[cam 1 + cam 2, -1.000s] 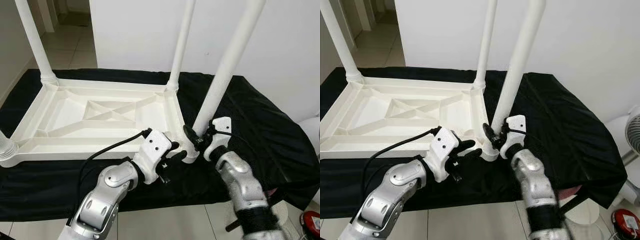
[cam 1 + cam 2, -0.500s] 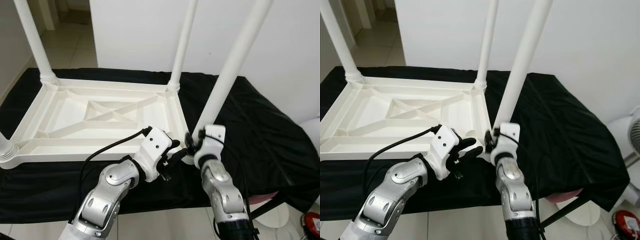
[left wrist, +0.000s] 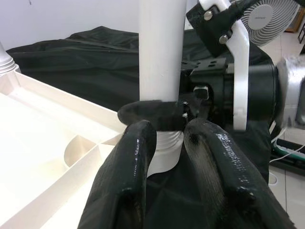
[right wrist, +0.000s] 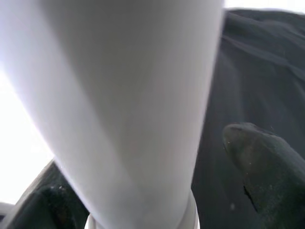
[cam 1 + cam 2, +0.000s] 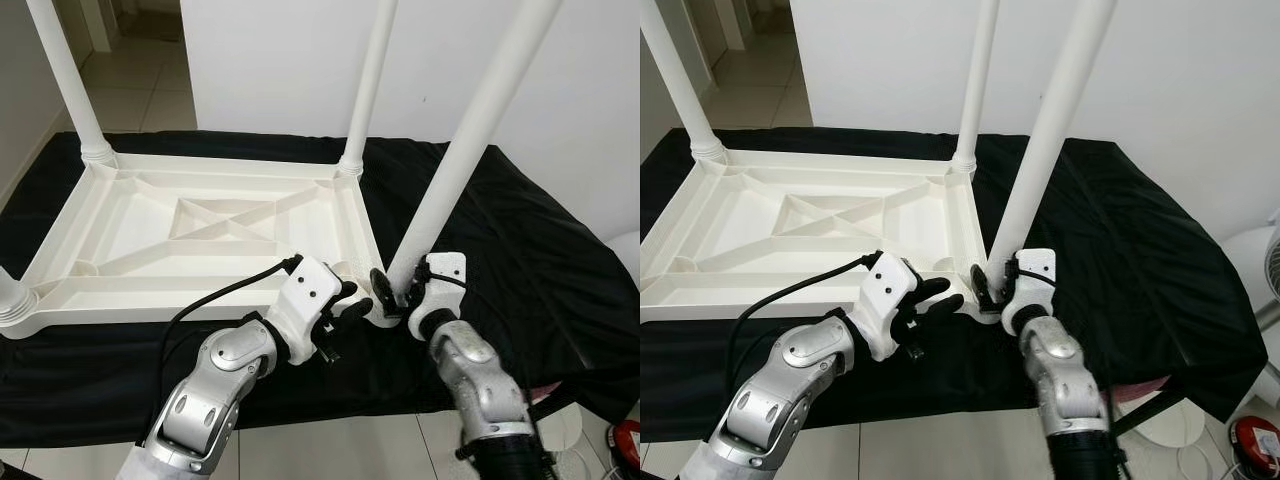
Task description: Building children table
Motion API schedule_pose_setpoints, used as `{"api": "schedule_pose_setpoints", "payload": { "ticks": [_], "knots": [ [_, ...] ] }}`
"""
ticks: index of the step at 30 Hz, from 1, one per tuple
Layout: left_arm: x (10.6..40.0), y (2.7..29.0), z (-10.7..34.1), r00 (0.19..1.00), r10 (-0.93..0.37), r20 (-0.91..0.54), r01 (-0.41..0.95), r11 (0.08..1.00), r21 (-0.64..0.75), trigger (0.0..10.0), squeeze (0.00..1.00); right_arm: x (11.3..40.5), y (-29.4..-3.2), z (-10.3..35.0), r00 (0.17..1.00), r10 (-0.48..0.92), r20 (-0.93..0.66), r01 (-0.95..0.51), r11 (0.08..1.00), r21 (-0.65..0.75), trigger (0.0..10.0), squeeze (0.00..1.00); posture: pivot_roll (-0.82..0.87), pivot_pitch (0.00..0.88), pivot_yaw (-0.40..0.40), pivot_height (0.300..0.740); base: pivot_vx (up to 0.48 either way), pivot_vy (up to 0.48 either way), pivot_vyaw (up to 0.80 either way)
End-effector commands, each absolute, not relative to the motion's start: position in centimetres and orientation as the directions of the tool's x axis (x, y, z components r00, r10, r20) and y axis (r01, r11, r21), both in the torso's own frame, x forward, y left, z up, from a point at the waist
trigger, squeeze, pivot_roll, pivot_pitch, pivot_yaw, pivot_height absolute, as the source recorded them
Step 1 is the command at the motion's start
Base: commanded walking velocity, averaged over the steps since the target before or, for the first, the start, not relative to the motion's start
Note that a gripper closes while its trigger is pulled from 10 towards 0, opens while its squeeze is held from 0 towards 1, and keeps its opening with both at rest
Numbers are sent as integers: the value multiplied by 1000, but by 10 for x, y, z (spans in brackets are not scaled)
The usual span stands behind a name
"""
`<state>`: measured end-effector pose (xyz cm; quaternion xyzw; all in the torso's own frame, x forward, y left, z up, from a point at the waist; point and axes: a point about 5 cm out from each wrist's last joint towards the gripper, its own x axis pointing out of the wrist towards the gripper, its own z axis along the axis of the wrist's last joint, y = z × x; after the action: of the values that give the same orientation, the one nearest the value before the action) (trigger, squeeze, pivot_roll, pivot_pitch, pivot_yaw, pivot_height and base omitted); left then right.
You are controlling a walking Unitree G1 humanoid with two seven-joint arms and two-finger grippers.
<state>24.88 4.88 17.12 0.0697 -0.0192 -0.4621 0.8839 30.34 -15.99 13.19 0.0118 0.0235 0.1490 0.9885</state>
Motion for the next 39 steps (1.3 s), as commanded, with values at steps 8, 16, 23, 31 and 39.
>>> {"api": "schedule_pose_setpoints", "payload": {
  "ticks": [8, 16, 23, 31, 39],
  "knots": [
    [254, 47, 170, 606, -795, -32, 788, 595, 156, 10000, 0, 313, -159, 132, 813, 580, -37, -582, 810, -72, 10000, 0, -16, 0, -75, 740, 0, 0, 0],
    [252, 43, 167, 585, -809, -47, 806, 574, 147, 10000, 0, 319, -154, 126, 721, 687, -87, -693, 713, -109, 10000, 0, -9, 0, -77, 740, 0, 0, 0],
    [248, 39, 164, 549, -834, -64, 833, 538, 129, 10000, 0, 329, -159, 119, 684, 718, -131, -729, 675, -113, 0, 0, -7, 0, -86, 740, 0, 0, 0],
    [250, 39, 164, 572, -817, -68, 816, 559, 147, 10000, 0, 328, -166, 114, 719, 683, -129, -694, 711, -109, 0, 0, -8, 0, -93, 740, 0, 0, 0],
    [252, 38, 165, 589, -806, -62, 804, 577, 141, 10000, 0, 328, -167, 110, 820, 561, -112, -570, 818, -75, 10000, 0, -13, 0, -95, 740, 0, 0, 0]
  ]
}}
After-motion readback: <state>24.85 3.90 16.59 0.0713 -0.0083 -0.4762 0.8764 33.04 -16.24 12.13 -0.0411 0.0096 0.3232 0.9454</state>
